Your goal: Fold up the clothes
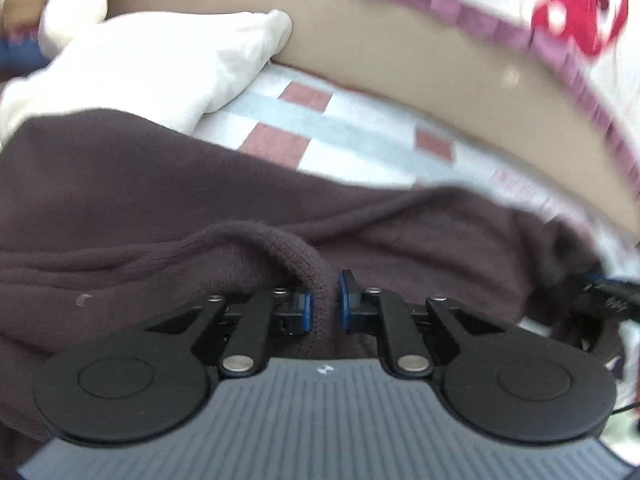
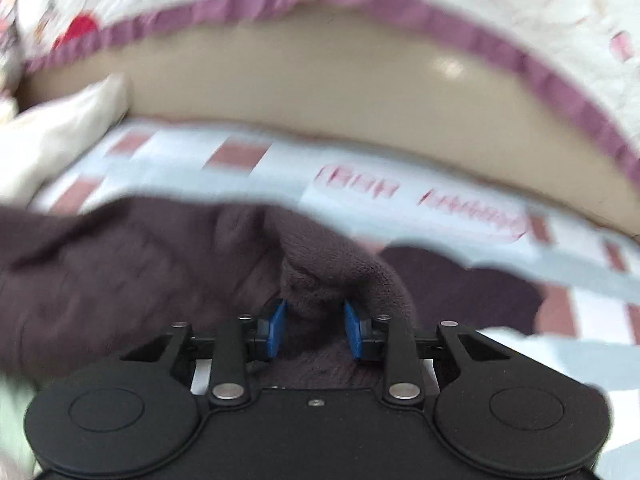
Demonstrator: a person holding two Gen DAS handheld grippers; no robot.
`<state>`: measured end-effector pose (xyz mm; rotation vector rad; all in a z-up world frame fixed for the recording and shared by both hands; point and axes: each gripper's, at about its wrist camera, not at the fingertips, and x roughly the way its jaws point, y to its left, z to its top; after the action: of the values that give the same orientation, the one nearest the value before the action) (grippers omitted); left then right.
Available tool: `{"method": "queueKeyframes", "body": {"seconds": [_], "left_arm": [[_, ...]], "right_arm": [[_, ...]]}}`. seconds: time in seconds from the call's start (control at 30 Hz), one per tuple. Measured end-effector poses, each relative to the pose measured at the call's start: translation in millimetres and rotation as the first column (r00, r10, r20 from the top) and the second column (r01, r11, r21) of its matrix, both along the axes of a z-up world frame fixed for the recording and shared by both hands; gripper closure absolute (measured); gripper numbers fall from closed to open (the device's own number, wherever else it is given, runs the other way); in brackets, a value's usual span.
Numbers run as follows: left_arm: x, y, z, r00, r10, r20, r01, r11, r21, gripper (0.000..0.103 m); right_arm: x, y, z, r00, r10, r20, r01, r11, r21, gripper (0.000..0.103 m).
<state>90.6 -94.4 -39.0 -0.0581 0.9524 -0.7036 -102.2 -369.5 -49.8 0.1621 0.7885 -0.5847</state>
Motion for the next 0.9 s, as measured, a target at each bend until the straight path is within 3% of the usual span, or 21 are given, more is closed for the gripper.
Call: {"method": "queueKeyframes", "body": {"seconds": [0.07, 0.1, 0.17, 0.23, 0.27, 0.33, 0.37, 0.43, 0.5, 0.57, 0.63, 0.7, 0.8, 0.9], "left_arm": [[8.0, 9.9, 1.1, 0.998, 0.013, -0.064, -0.019, 0.995, -0.093, 0.088], [14.3, 14.6, -3.1, 0.992, 0.021, -0.125, -0.038, 0.991, -0.132, 0.077], [28.6, 23.2, -17.3, 0.963, 0.03, -0.269, -0.084, 0.978, -0.192, 0.065], [35.2, 23.8, -28.9, 0.94, 0.034, -0.341, -0.107, 0.974, -0.199, 0.062], [35.5, 20.4, -32.3, 0.938, 0.03, -0.346, -0.1, 0.977, -0.187, 0.062], [30.2, 6.0, -30.3, 0.958, -0.007, -0.285, -0.038, 0.988, -0.152, 0.068], [26.1, -2.8, -27.2, 0.97, -0.019, -0.242, -0.012, 0.992, -0.128, 0.089], [24.8, -16.3, -15.2, 0.974, -0.078, -0.214, 0.046, 0.987, -0.152, 0.095], [31.5, -14.8, 8.9, 0.976, -0.123, -0.178, 0.068, 0.956, -0.285, 0.096], [42.9, -4.3, 34.9, 0.981, -0.144, -0.128, 0.075, 0.898, -0.433, 0.096], [55.2, 13.3, 47.2, 0.988, -0.134, -0.071, 0.076, 0.843, -0.532, 0.096], [65.9, 34.5, 40.7, 0.991, -0.118, -0.055, 0.063, 0.804, -0.592, 0.096], [81.2, 61.2, 8.7, 0.978, -0.08, -0.192, -0.061, 0.775, -0.629, 0.096], [85.4, 66.4, 7.4, 0.981, -0.035, -0.189, -0.091, 0.782, -0.617, 0.096]], "right_arm": [[-0.3, 6.4, 12.8, 1.0, 0.001, 0.02, -0.001, 1.0, -0.031, 0.068], [0.5, 10.3, 18.6, 0.999, 0.019, 0.026, -0.019, 1.0, -0.018, 0.063], [4.7, 19.2, 26.8, 0.991, 0.124, 0.053, -0.129, 0.987, 0.099, 0.061], [5.8, 33.9, 30.8, 0.967, 0.235, 0.094, -0.251, 0.939, 0.235, 0.051], [7.3, 42.4, 31.0, 0.953, 0.282, 0.112, -0.303, 0.907, 0.292, 0.048], [13.6, 56.0, 29.6, 0.926, 0.354, 0.131, -0.377, 0.847, 0.374, 0.047], [17.7, 61.4, 29.7, 0.918, 0.373, 0.133, -0.394, 0.824, 0.406, 0.047], [25.7, 68.3, 31.3, 0.913, 0.386, 0.132, -0.402, 0.794, 0.457, 0.047], [30.3, 76.6, 34.9, 0.907, 0.398, 0.134, -0.411, 0.778, 0.475, 0.047], [35.1, 85.0, 40.4, 0.9, 0.416, 0.13, -0.427, 0.782, 0.454, 0.047], [41.1, 95.4, 45.5, 0.896, 0.43, 0.113, -0.436, 0.8, 0.411, 0.044], [49.5, 104.6, 49.7, 0.887, 0.449, 0.104, -0.453, 0.809, 0.374, 0.035], [69.1, 117.3, 52.9, 0.869, 0.484, 0.107, -0.487, 0.796, 0.358, 0.034], [96.5, 137.3, 42.5, 0.846, 0.526, 0.094, -0.516, 0.759, 0.398, 0.034]]}}
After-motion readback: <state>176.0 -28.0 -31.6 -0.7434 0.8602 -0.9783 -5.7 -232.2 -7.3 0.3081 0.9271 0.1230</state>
